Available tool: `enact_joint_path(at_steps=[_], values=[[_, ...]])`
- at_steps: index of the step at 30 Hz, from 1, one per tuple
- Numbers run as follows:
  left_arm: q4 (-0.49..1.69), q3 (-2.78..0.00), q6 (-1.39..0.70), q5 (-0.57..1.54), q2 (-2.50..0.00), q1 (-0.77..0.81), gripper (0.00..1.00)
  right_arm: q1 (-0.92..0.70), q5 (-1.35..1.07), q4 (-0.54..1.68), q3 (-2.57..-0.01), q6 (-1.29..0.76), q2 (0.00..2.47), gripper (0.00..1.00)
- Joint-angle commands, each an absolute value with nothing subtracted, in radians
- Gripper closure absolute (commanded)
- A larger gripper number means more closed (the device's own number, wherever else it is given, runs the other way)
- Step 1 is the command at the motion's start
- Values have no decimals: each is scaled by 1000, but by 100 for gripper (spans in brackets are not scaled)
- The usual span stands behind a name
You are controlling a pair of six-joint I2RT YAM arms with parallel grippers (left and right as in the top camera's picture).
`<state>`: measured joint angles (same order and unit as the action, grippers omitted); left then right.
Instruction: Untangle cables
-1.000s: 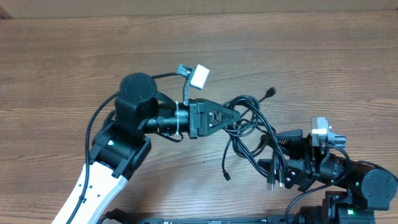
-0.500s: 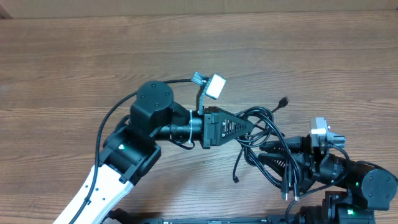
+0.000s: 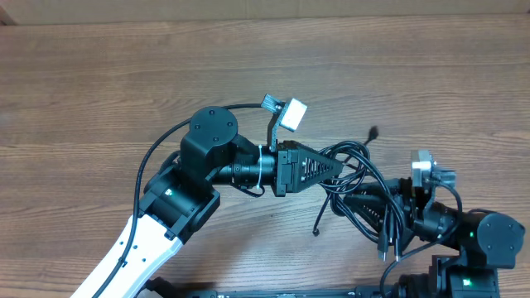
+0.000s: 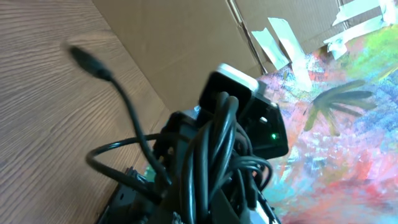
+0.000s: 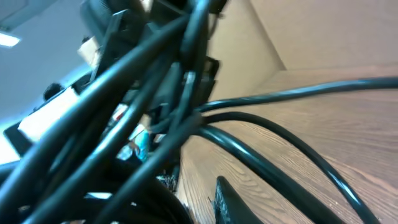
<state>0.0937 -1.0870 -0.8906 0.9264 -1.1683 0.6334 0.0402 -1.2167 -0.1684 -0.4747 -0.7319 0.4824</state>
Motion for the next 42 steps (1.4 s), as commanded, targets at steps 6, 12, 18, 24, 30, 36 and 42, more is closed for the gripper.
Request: enact_joint_path(at_steps=[6,12,18,24,30,36,42], values=[[-9,-1102,-879,1042,-1166,640,96,46,-974,58,-499,-767,480,78],[-14,-1102,-879,1048,-1166,640,96,46,-871,168,-499,-797,480,76],[-35,-1102,-884,1051,-1166,640,96,46,-817,240,-498,-796,480,76],[-172,-1102,-908,1105,-1166,619,96,46,-715,331,-498,-789,482,75],[-280,-1102,-943,1153,-1166,602,96,46,-699,367,-499,-785,503,75],[-289,-1102,-943,1155,-1166,593,96,46,-693,376,-499,-785,573,76],[-289,-1102,-943,1167,-1166,578,96,46,-693,383,-499,-780,611,76]])
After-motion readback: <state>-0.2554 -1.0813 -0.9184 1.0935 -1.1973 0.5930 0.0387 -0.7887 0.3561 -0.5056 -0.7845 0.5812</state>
